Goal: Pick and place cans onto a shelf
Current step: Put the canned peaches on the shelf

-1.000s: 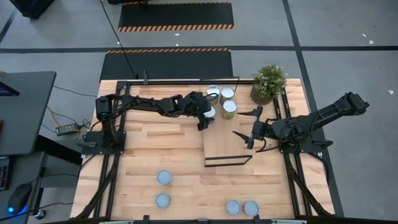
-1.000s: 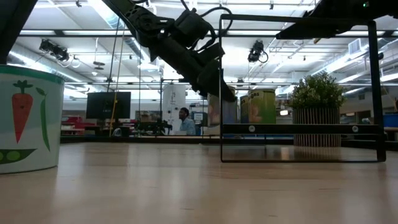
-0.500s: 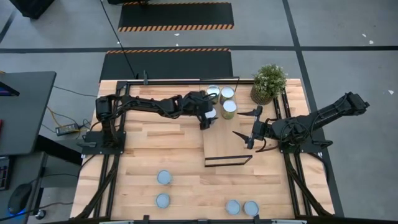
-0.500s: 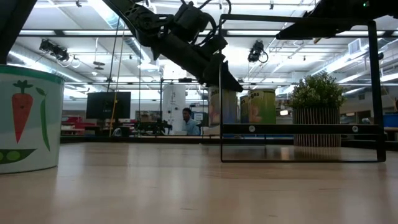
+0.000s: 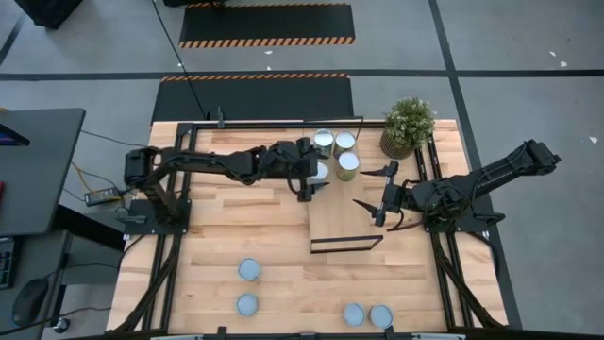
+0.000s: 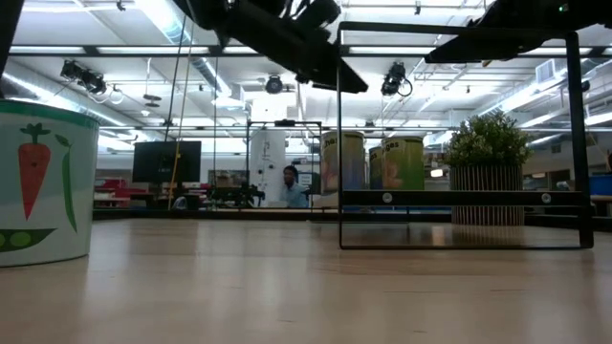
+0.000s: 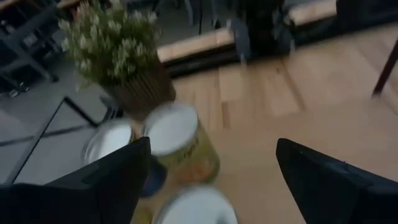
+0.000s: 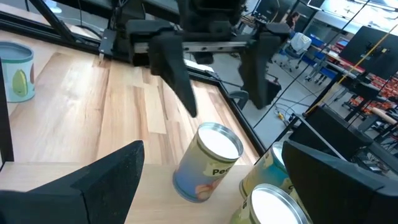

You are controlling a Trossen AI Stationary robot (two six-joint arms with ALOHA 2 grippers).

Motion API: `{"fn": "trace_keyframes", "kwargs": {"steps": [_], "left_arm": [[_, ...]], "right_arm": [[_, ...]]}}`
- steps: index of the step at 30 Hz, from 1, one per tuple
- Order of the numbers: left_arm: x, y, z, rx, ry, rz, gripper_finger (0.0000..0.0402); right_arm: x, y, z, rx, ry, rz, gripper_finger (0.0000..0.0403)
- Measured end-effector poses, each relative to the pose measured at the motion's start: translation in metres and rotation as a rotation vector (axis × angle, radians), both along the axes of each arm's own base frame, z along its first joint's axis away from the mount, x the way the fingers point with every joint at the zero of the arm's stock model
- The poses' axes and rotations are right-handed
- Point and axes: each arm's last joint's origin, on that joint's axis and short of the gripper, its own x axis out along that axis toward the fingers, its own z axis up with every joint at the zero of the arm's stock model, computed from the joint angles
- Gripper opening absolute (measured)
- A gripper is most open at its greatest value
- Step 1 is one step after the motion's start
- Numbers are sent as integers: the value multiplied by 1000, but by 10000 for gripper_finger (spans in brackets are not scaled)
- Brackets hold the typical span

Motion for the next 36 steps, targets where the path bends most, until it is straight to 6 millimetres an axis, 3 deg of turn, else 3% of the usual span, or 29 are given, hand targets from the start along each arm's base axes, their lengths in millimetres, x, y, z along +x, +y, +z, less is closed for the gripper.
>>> {"fn": "trace_keyframes", "kwargs": {"steps": [14,20,27,36], "left_arm": [[-21,-30,-22,42,318,104,336],[-27,-24,-36,106,371,247,316],[-36,-7,-59,7,301,342,300],[-33,10,-60,-65,156,409,288]], "right_arm": [[0,0,0,8,0,4,389],[0,0,0,9,-1,6,389],[0,0,0,11,-9,6,389],[1,0,1,12,-12,6,389]]}}
